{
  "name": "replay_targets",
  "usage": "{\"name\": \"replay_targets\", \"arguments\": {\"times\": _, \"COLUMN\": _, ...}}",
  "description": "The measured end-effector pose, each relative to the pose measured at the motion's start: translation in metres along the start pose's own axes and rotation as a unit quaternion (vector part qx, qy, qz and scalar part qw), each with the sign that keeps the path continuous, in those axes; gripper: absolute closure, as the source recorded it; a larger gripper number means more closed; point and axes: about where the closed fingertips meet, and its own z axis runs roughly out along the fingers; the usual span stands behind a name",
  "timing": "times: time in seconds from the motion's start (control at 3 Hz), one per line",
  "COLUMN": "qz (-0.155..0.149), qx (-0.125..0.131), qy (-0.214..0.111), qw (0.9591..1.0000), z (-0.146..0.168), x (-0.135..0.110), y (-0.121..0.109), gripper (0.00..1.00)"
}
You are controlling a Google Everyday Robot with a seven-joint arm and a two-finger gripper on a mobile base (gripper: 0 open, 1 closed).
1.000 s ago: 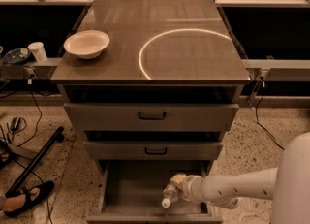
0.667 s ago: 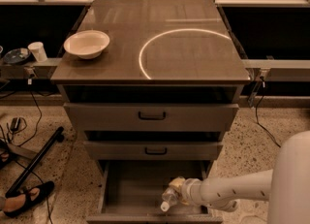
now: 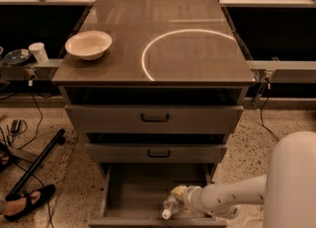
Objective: Place blue plastic bottle into bottom drawer
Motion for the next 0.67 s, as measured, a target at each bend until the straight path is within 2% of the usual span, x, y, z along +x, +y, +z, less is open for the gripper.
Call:
{"name": "replay_targets", "arguments": {"times": 0.33, "qz": 0.019, "qx": -0.009, "qy": -0.001, "qw": 0.9998, "z": 0.016, "x": -0.013, "y": 0.004, "gripper": 1.00}}
{"name": "replay_targets", "arguments": {"times": 0.67, "qz": 0.049, "qx": -0.001, "qy": -0.004, "qw": 0.9988, "z": 0.046, "x": -0.036, "y": 0.003, "gripper": 1.00}}
